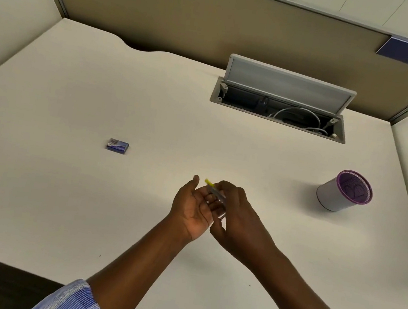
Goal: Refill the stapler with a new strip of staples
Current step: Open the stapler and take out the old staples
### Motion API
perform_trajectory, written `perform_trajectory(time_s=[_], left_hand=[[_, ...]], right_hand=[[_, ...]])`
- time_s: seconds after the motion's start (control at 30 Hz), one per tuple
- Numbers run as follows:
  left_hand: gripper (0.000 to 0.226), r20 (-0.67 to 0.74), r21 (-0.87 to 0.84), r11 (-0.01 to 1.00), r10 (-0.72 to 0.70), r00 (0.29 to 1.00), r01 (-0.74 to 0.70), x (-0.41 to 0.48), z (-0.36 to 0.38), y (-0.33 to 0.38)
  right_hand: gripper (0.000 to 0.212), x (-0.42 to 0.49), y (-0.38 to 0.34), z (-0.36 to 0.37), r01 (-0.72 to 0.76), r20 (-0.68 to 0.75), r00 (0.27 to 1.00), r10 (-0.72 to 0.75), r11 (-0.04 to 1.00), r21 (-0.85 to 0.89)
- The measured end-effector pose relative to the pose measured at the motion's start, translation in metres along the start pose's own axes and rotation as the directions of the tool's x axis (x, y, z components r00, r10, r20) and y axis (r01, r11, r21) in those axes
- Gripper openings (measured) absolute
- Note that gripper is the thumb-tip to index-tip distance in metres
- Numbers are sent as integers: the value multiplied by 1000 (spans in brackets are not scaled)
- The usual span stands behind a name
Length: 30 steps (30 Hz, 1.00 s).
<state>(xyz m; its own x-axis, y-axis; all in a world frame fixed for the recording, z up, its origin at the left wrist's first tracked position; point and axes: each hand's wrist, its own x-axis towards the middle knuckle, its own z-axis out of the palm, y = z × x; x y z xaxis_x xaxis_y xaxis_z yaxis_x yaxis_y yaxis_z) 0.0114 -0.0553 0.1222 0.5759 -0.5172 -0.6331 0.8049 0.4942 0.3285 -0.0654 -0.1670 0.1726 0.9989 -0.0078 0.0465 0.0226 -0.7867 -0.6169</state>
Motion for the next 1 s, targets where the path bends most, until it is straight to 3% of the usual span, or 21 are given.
perform_trajectory(time_s=[0.23, 0.4, 0.67, 0.87, 0.93, 1.0], left_hand=[[65, 3, 12, 1000, 12, 1000, -12, 5, -2, -3], [60, 11, 34, 999, 9, 1000, -9, 6, 1, -5], [64, 4, 49, 999, 1, 1000, -1, 8, 1, -6], [62, -21, 62, 998, -28, 999, 29, 6, 4, -4], [63, -11, 45, 998, -38, 999, 38, 6, 4, -4], [65, -6, 50, 998, -36, 999, 36, 5, 6, -5]], right_hand=[[60, -3, 10, -3, -37, 20, 999, 39, 995, -96], [47, -1, 10, -8, 37, -35, 999, -41, 993, -112], [57, -5, 24, -3, 37, -27, 999, -42, 988, -148], [41, -4, 40, -2, -59, -170, 983, 72, 995, 78], [30, -2, 47, -1, -195, -192, 953, 234, 960, 200], [19, -2, 52, 0, -355, -85, 894, 439, 813, 462]])
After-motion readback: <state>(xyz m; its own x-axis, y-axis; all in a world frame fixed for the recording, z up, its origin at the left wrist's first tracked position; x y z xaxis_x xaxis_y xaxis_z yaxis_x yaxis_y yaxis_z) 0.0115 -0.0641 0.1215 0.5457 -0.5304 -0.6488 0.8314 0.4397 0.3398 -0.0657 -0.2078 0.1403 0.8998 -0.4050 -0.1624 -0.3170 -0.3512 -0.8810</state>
